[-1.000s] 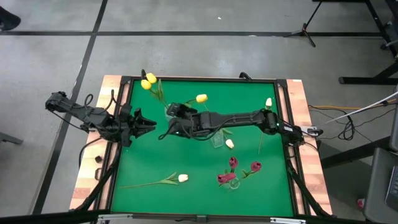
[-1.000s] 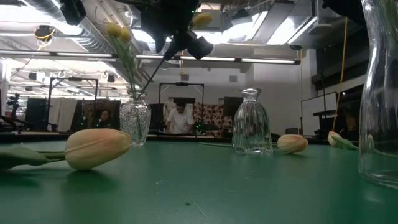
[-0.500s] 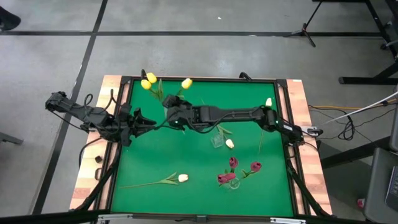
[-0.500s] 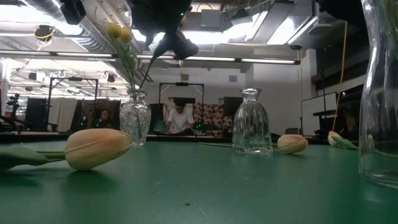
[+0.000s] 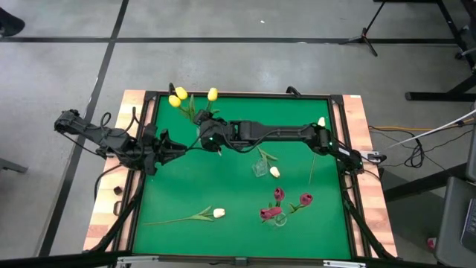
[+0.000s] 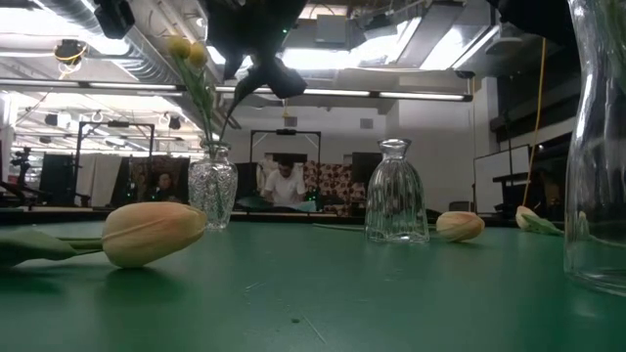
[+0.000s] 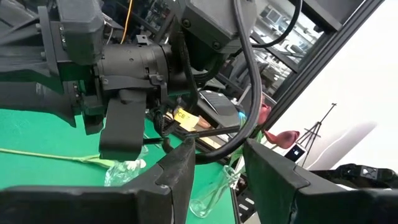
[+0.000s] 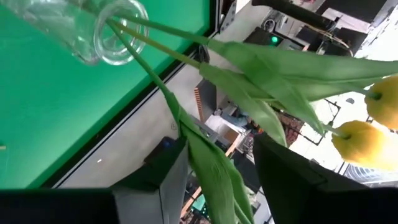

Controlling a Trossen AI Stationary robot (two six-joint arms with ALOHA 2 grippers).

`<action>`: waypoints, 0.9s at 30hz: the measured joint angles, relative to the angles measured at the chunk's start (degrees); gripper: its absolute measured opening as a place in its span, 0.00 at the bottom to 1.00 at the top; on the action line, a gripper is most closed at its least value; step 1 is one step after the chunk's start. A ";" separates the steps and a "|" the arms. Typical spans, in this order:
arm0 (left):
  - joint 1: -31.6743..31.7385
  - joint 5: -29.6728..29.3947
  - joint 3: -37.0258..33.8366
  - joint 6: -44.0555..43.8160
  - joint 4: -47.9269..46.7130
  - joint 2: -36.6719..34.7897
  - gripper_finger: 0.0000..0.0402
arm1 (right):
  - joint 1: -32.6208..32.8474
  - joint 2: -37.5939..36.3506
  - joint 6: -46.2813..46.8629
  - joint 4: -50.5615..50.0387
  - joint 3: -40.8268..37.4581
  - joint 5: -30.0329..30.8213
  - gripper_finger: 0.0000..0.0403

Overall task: Sort flowers into vase by color
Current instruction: Put the yellow tulip into the top left transparent vase, then put the top right white tulip into the center transparent vase

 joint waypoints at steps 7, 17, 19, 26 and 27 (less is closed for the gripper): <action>0.00 -0.02 0.02 0.03 0.14 -0.01 0.34 | 0.02 0.00 0.38 2.40 0.00 0.41 0.45; -0.02 0.00 0.07 2.47 2.25 -0.03 0.34 | 3.56 0.00 6.65 2.54 2.72 1.55 0.45; 0.02 -0.19 0.04 2.47 2.42 -0.03 0.34 | 4.16 -0.66 7.97 3.06 2.71 1.06 0.45; 0.02 -0.20 0.04 2.75 3.68 -0.03 0.34 | 5.42 -4.43 18.76 -1.45 2.84 -2.20 0.45; 0.02 -0.20 0.04 2.89 3.87 -0.03 0.34 | 5.35 -5.04 20.32 -2.71 2.82 -2.60 0.45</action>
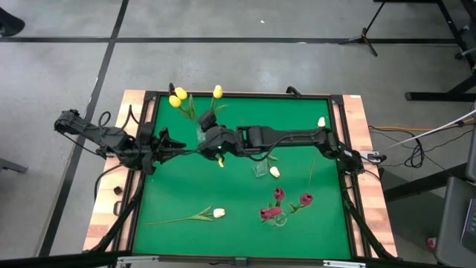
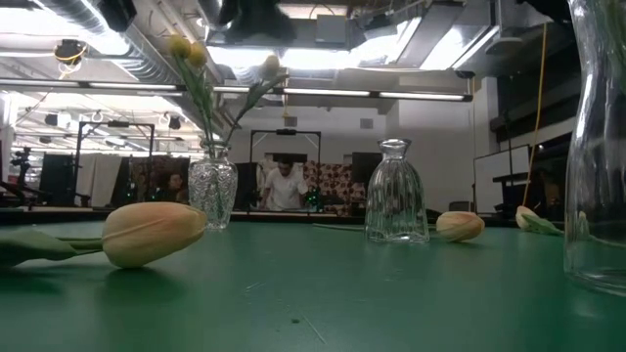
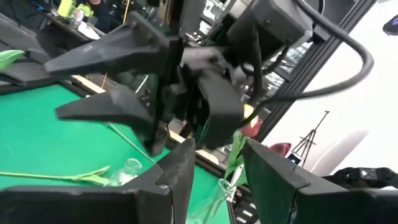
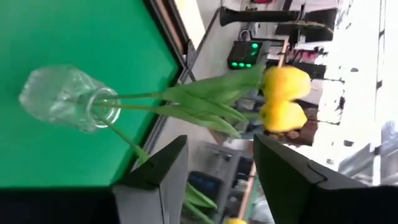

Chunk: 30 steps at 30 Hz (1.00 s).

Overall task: Sort flowers into vase by color
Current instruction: Put the top right white tulip into the center transparent vase

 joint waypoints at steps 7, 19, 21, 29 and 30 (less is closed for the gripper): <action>0.00 0.03 0.00 0.89 0.79 -0.02 0.34 | 0.87 -5.19 10.74 -6.68 0.00 -3.14 0.45; 0.00 0.17 -0.04 2.01 0.02 0.00 0.34 | 5.45 -18.93 37.52 -26.43 0.02 -5.95 0.45; 0.00 0.28 -0.04 2.88 0.06 0.04 0.34 | 6.12 -21.25 43.35 -30.91 0.02 -7.42 0.45; 0.00 0.33 -0.04 3.13 0.11 -0.17 0.34 | 6.56 -30.00 61.32 -47.02 0.02 -9.96 0.45; 0.00 0.33 -0.04 3.14 0.09 -0.17 0.34 | 6.56 -30.99 63.07 -48.55 0.02 -10.35 0.45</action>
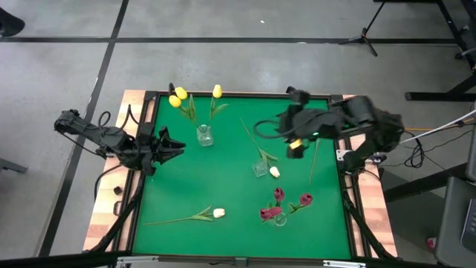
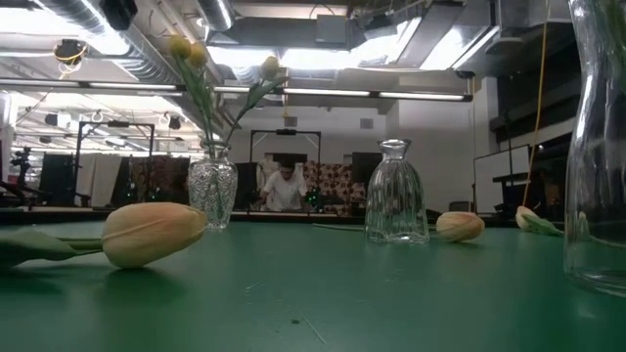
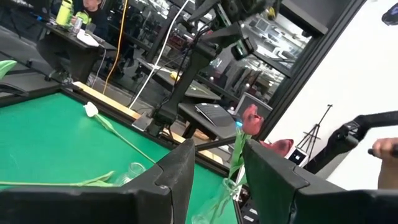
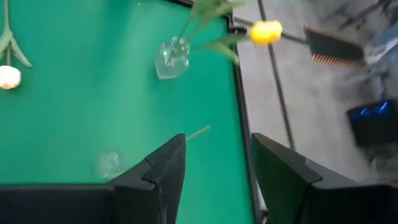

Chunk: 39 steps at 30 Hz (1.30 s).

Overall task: Sort flowers into vase by color
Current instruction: Put the top right white tulip into the center transparent vase

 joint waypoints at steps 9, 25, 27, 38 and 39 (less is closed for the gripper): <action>0.00 0.04 0.00 0.56 -3.07 0.00 0.34 | 0.09 -8.95 15.11 -2.08 -6.41 8.87 0.45; 0.00 0.03 0.00 -0.58 -3.94 0.04 0.34 | -17.55 -30.81 60.62 -2.14 -42.57 11.34 0.45; 0.00 0.02 0.00 -0.58 -3.94 0.04 0.34 | -19.90 -32.41 62.43 -2.08 -47.09 8.60 0.45; 0.00 0.02 0.00 -0.62 -3.92 0.04 0.34 | -22.06 -34.22 76.84 0.97 -70.53 -0.15 0.45; 0.00 0.00 0.00 -0.61 -3.92 0.04 0.34 | -22.05 -34.16 77.77 2.17 -72.58 -0.27 0.45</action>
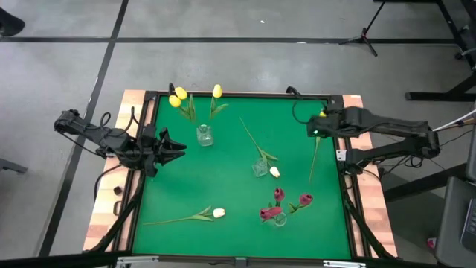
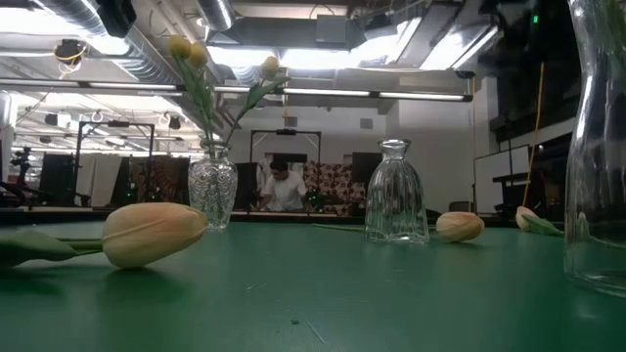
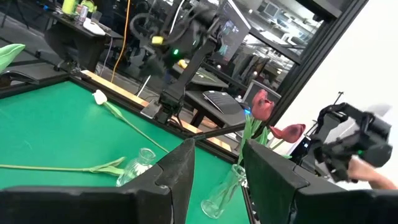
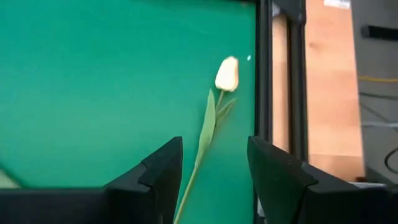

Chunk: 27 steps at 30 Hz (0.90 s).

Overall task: Sort flowers into vase by color
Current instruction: Put the top right white tulip into the center transparent vase

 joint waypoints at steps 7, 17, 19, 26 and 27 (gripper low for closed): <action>0.00 0.00 0.00 -0.02 0.00 0.00 0.34 | 0.02 0.03 4.26 14.04 -13.66 0.69 0.45; 0.00 -0.01 0.00 -0.04 -0.01 0.00 0.34 | 0.02 0.03 11.51 26.72 -28.71 -0.86 0.45; 0.00 -0.03 0.00 -0.06 -0.02 0.00 0.34 | 0.02 0.03 11.64 29.83 -30.60 -0.62 0.45; 0.00 -0.03 0.00 -0.07 -0.02 0.00 0.34 | 0.04 0.23 13.68 38.34 -36.80 2.36 0.45; 0.00 -0.03 0.00 -0.07 -0.02 0.01 0.34 | 0.04 0.23 14.28 38.47 -37.36 2.54 0.45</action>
